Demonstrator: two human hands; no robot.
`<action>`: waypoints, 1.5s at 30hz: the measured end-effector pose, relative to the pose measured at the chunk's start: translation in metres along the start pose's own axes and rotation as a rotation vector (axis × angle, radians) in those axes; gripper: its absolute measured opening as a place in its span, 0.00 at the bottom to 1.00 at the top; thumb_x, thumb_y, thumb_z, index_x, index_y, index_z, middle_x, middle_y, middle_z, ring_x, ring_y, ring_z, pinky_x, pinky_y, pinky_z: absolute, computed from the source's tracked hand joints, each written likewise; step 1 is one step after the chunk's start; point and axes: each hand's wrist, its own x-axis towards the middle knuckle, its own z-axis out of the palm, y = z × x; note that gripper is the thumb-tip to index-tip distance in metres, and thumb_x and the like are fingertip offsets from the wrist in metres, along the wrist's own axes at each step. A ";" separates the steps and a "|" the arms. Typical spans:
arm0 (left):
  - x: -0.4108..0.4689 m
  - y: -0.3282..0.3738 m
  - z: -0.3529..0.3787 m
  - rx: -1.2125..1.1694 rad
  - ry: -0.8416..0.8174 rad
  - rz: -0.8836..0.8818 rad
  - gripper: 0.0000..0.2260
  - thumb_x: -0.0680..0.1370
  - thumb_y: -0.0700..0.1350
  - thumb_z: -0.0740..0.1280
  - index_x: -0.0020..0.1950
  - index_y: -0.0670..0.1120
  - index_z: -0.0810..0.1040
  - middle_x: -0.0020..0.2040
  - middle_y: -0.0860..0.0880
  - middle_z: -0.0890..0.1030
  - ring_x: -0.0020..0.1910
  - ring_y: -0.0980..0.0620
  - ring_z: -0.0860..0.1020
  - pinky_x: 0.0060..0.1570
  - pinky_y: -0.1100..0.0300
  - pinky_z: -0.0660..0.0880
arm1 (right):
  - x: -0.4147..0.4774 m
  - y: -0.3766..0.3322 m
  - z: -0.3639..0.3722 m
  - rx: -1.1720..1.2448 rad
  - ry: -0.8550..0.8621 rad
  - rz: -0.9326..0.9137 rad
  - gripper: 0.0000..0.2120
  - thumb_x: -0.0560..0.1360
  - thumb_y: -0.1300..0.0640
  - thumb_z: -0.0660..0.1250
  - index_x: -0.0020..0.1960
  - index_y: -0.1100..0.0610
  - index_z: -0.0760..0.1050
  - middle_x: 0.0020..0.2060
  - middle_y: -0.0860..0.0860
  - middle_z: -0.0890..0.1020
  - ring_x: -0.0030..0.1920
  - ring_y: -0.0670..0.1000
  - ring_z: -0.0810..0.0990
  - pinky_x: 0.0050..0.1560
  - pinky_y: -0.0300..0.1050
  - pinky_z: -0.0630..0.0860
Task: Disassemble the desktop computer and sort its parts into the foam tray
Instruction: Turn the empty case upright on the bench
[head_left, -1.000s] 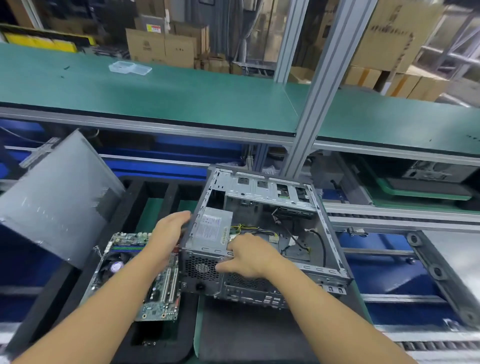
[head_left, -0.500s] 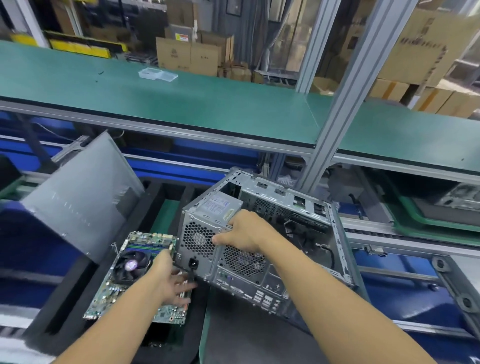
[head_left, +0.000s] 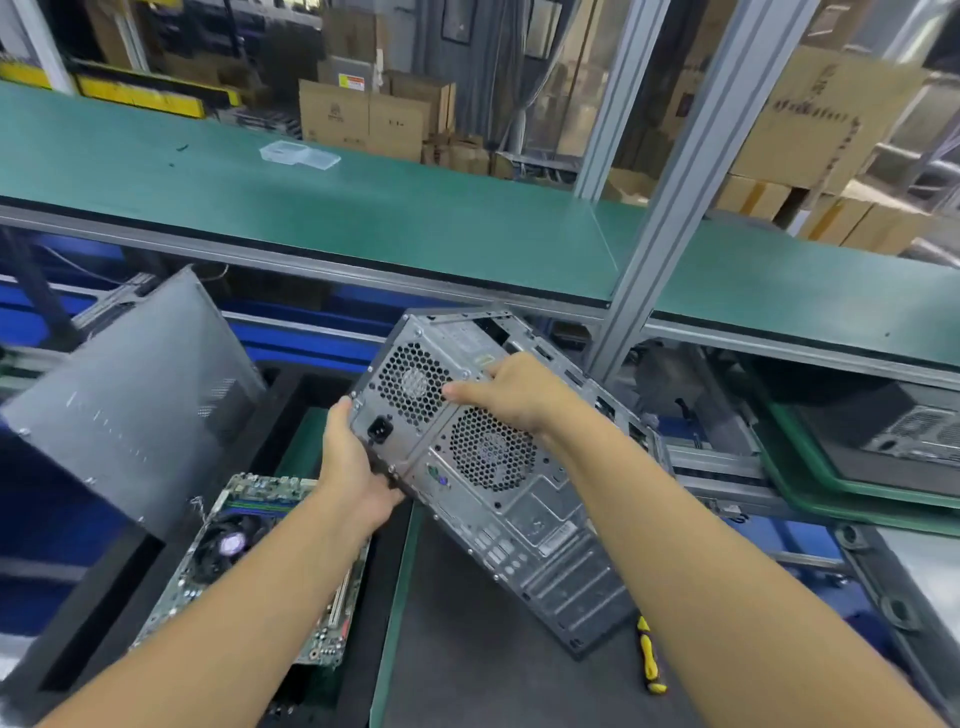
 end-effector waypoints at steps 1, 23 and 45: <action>0.001 0.007 0.012 0.032 -0.010 0.039 0.22 0.76 0.65 0.60 0.51 0.51 0.86 0.47 0.46 0.87 0.42 0.43 0.86 0.37 0.48 0.81 | 0.001 -0.002 -0.007 0.072 0.051 0.008 0.33 0.69 0.37 0.74 0.61 0.62 0.77 0.72 0.53 0.71 0.65 0.55 0.77 0.58 0.45 0.70; -0.003 -0.007 0.032 0.744 -0.454 -0.146 0.36 0.62 0.82 0.62 0.62 0.62 0.80 0.63 0.50 0.81 0.63 0.46 0.79 0.68 0.38 0.68 | 0.002 -0.024 -0.093 0.885 0.537 0.060 0.38 0.73 0.50 0.75 0.74 0.67 0.63 0.75 0.59 0.66 0.73 0.60 0.66 0.69 0.56 0.63; 0.003 0.021 0.028 0.214 -0.283 0.403 0.36 0.69 0.64 0.71 0.73 0.51 0.69 0.72 0.52 0.73 0.71 0.52 0.70 0.67 0.52 0.71 | 0.036 -0.003 -0.107 1.207 0.722 0.407 0.20 0.74 0.48 0.71 0.60 0.55 0.70 0.44 0.50 0.74 0.39 0.51 0.74 0.35 0.42 0.76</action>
